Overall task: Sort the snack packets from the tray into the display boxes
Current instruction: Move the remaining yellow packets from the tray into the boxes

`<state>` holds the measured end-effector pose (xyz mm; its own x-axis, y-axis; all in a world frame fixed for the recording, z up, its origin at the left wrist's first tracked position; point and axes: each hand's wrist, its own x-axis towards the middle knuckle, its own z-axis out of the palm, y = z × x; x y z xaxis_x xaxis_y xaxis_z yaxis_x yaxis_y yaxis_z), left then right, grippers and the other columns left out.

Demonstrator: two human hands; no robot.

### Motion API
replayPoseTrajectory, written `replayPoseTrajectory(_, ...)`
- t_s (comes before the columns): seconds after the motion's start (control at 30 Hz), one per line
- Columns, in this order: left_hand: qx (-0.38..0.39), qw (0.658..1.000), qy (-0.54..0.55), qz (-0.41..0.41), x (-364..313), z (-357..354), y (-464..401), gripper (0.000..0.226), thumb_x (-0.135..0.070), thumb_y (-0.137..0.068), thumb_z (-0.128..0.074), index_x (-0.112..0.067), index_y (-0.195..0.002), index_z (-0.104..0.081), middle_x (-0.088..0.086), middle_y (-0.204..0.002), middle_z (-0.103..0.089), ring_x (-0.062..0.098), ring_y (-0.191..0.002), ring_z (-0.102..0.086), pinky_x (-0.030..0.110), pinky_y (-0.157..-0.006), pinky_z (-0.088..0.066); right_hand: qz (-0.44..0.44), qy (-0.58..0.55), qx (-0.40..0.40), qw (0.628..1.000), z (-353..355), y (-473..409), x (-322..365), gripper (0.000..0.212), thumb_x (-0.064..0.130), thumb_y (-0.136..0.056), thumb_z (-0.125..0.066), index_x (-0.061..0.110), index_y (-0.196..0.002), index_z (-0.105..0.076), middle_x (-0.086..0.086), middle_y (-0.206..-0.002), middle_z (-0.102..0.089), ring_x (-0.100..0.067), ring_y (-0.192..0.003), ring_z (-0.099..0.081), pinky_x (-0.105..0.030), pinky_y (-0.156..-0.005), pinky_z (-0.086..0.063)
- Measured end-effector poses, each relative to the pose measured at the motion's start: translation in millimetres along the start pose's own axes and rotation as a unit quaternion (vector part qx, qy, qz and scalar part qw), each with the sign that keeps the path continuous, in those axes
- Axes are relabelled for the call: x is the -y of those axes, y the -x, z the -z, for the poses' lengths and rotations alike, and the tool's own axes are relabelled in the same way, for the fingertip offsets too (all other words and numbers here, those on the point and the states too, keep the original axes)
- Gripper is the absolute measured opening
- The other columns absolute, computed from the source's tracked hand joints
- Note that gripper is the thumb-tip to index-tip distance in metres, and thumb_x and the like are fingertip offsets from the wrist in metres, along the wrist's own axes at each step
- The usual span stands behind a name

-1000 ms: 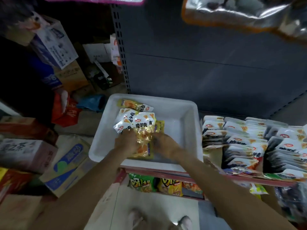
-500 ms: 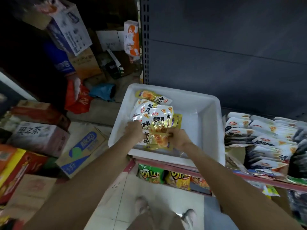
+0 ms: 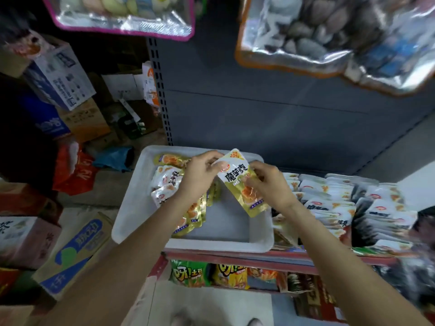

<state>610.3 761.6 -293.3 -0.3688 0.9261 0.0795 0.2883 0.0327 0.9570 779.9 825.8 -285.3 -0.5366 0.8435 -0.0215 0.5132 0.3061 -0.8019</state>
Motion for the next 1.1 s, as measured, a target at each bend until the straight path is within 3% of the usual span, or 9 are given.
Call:
replayPoseTrajectory(0.13,-0.038,0.999,0.031,0.006,-16,-42,-9,0.010,-0.007,-0.089,-0.060,-0.015,-0.095,-0.060,0.006,-0.089,-0.068,0.025,-0.085,-0.067,0.037,-0.084,-0.052,-0.004,-0.068,-0.111,0.991,40,5,-9,0.011,0.001,-0.083,-0.062,0.009,-0.089,-0.058,-0.007,-0.081,-0.064,-0.027,-0.076,-0.061,-0.039,-0.071,-0.050)
replayPoseTrajectory(0.27,0.128,0.983,-0.130,0.005,-7,-81,2,0.028,-0.012,-0.088,-0.055,-0.003,-0.114,-0.060,0.014,-0.113,-0.064,0.030,-0.104,-0.062,0.036,-0.090,-0.047,-0.006,-0.219,-0.193,0.956,79,13,-21,0.032,-0.006,-0.085,-0.059,0.025,-0.094,-0.056,0.004,-0.092,-0.066,-0.009,-0.082,-0.065,-0.031,-0.079,-0.054)
replayPoseTrajectory(0.4,0.241,0.937,-0.251,-0.042,-4,-107,16,0.039,-0.010,-0.092,-0.054,-0.010,-0.132,-0.051,0.007,-0.133,-0.052,0.021,-0.120,-0.049,0.019,-0.092,-0.032,-0.015,-0.174,-0.162,0.971,96,15,-38,0.027,-0.008,-0.085,-0.059,0.016,-0.098,-0.056,-0.002,-0.096,-0.067,-0.012,-0.086,-0.066,-0.030,-0.081,-0.054)
replayPoseTrajectory(0.53,0.218,0.952,-0.213,-0.019,-6,-114,19,0.032,-0.007,-0.092,-0.054,-0.007,-0.124,-0.056,0.006,-0.125,-0.060,0.015,-0.114,-0.054,0.007,-0.077,-0.031,-0.052,-0.101,-0.041,0.993,96,18,-56,0.022,-0.003,-0.084,-0.063,0.013,-0.095,-0.054,-0.014,-0.088,-0.066,-0.026,-0.073,-0.064,-0.042,-0.071,-0.053)
replayPoseTrajectory(0.6,0.212,0.958,-0.193,-0.012,-8,-114,20,0.029,-0.005,-0.092,-0.052,-0.009,-0.121,-0.058,0.004,-0.120,-0.063,0.013,-0.110,-0.056,0.007,-0.078,-0.034,-0.058,-0.031,-0.002,0.998,95,17,-61,0.024,0.000,-0.081,-0.068,0.018,-0.082,-0.052,-0.003,-0.072,-0.059,-0.014,-0.061,-0.055,-0.035,-0.059,-0.046)
replayPoseTrajectory(0.73,0.187,0.969,-0.159,0.012,-8,-114,19,0.027,-0.008,-0.093,-0.052,-0.011,-0.118,-0.060,0.002,-0.114,-0.064,0.012,-0.106,-0.059,0.012,-0.081,-0.040,-0.046,-0.001,-0.022,0.999,96,16,-57,0.024,0.005,-0.079,-0.071,0.018,-0.088,-0.053,0.008,-0.076,-0.060,-0.008,-0.065,-0.057,-0.024,-0.057,-0.046)
replayPoseTrajectory(0.9,0.172,0.978,-0.121,0.012,-9,-117,21,0.023,-0.012,-0.090,-0.060,-0.010,-0.113,-0.063,0.001,-0.109,-0.066,0.010,-0.100,-0.061,-0.003,-0.070,-0.039,0.043,0.088,-0.063,0.993,99,22,-50,0.023,0.010,-0.079,-0.073,0.018,-0.097,-0.062,0.011,-0.086,-0.062,0.001,-0.068,-0.057,-0.004,-0.058,-0.042)
replayPoseTrajectory(1.0,0.154,0.983,-0.097,0.000,-10,-118,22,0.021,-0.015,-0.087,-0.065,-0.010,-0.107,-0.066,0.001,-0.104,-0.068,0.009,-0.095,-0.062,0.001,-0.073,-0.043,0.062,0.080,-0.082,0.991,96,26,-51,0.028,0.010,-0.079,-0.072,0.016,-0.104,-0.060,0.012,-0.090,-0.061,0.001,-0.070,-0.057,-0.005,-0.060,-0.042)
replayPoseTrajectory(1.1,0.141,0.986,-0.093,-0.006,-9,-121,20,0.017,-0.011,-0.087,-0.064,-0.010,-0.103,-0.067,0.002,-0.101,-0.069,0.011,-0.092,-0.063,0.003,-0.073,-0.044,0.063,0.074,-0.118,0.988,94,30,-51,0.020,0.017,-0.085,-0.068,0.015,-0.103,-0.061,0.010,-0.086,-0.061,-0.012,-0.070,-0.061,-0.020,-0.060,-0.048)
